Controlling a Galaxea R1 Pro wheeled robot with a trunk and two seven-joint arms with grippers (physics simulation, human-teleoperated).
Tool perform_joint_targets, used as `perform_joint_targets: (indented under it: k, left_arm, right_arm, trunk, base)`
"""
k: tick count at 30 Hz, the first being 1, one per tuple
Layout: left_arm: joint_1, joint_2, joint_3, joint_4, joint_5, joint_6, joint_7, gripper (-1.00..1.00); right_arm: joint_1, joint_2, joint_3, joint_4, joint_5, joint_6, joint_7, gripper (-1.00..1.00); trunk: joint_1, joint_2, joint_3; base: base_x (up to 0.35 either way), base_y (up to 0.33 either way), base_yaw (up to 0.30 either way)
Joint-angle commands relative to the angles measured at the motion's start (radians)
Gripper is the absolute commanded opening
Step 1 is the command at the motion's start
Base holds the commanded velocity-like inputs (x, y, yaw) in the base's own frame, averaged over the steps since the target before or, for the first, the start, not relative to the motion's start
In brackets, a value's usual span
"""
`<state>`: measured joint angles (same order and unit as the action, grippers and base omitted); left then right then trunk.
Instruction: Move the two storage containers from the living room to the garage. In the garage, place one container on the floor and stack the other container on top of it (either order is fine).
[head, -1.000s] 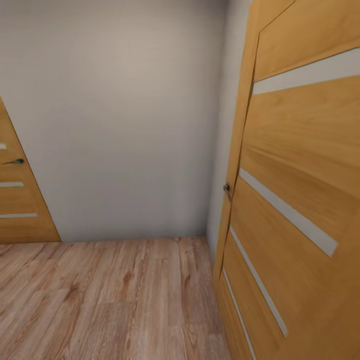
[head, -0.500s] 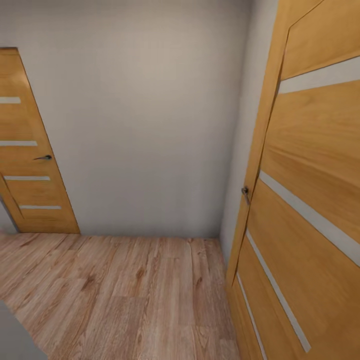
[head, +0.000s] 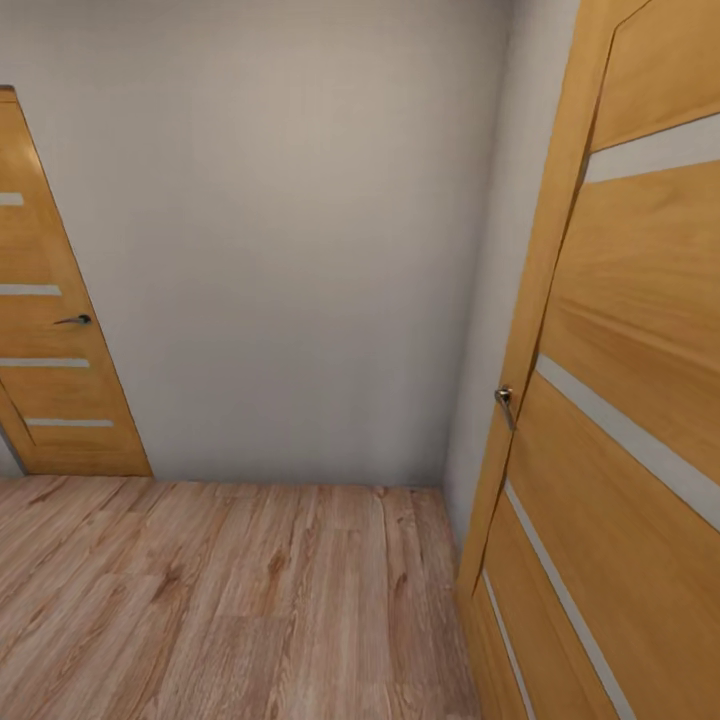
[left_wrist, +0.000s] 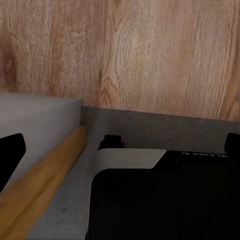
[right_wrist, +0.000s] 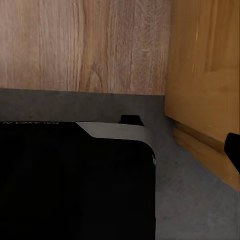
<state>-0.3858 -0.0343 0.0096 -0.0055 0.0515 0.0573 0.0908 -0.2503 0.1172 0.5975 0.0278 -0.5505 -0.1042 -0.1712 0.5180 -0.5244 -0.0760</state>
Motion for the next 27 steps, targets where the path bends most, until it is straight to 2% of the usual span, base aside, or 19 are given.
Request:
perform_joint_targets:
  k: [1,16,27]
  left_arm:
    - [-0.001,0.000,0.000,-0.001,0.005,0.004,0.003,1.00]
    - [-0.001,0.001,0.000,-0.001,0.005,0.004,0.003,1.00]
    - [-0.001,0.001,0.000,-0.001,0.005,0.004,0.003,1.00]
  right_arm:
    - [-0.001,0.001,0.008,0.003,-0.009,-0.005,-0.001,1.00]
    - [-0.001,0.001,0.008,0.003,-0.009,-0.006,-0.001,1.00]
    - [-0.001,0.001,0.008,0.003,-0.008,-0.006,-0.001,1.00]
  trunk:
    - [0.001,-0.002,-0.002]
    - [0.001,-0.002,-0.002]
    - [0.001,-0.002,-0.002]
  base:
    - [0.318,0.000,0.000]
    - [0.318,0.000,0.007]
    - [0.318,0.000,0.187]
